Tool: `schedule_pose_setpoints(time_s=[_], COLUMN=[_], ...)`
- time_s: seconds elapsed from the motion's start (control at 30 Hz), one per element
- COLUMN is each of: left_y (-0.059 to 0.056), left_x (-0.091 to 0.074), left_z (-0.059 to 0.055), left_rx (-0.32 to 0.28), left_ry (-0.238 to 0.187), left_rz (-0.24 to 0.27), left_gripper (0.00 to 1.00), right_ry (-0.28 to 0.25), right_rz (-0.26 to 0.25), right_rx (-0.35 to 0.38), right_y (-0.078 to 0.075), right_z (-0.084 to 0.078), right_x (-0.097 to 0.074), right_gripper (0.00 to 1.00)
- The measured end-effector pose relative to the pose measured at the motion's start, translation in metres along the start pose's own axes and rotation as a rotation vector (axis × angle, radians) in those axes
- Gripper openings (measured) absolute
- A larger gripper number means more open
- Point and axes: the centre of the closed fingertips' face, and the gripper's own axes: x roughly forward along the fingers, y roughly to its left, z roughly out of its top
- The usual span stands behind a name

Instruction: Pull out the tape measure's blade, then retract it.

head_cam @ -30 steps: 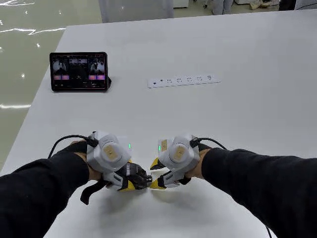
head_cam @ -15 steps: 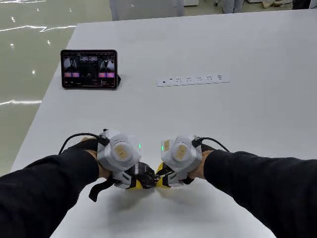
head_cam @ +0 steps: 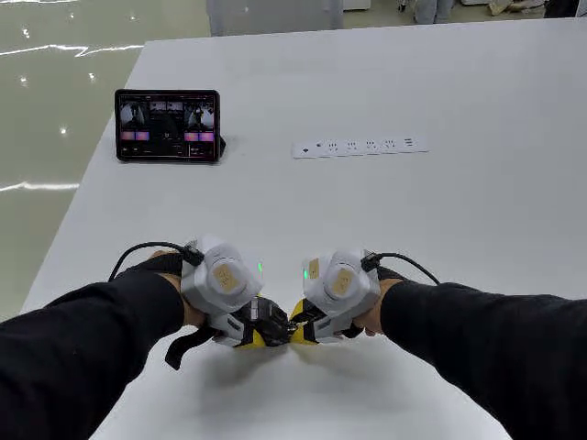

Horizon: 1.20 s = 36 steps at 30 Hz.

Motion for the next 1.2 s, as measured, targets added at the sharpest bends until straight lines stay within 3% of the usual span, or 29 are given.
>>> schedule_pose_setpoints(time_s=[0.73, 1.2], left_y=[-0.001, 0.000], left_x=[0.001, 0.002], left_z=[0.000, 0.000], left_rx=[0.003, 0.000], left_ry=[0.005, 0.004], left_rz=[0.006, 0.008], left_gripper=[0.33, 0.33], right_ry=[0.016, 0.049], right_rz=[0.001, -0.012], right_rx=[0.044, 0.054], right_y=[-0.001, -0.002], right_z=[-0.012, -0.009], right_x=[-0.009, -0.006], right_gripper=[0.10, 0.12])
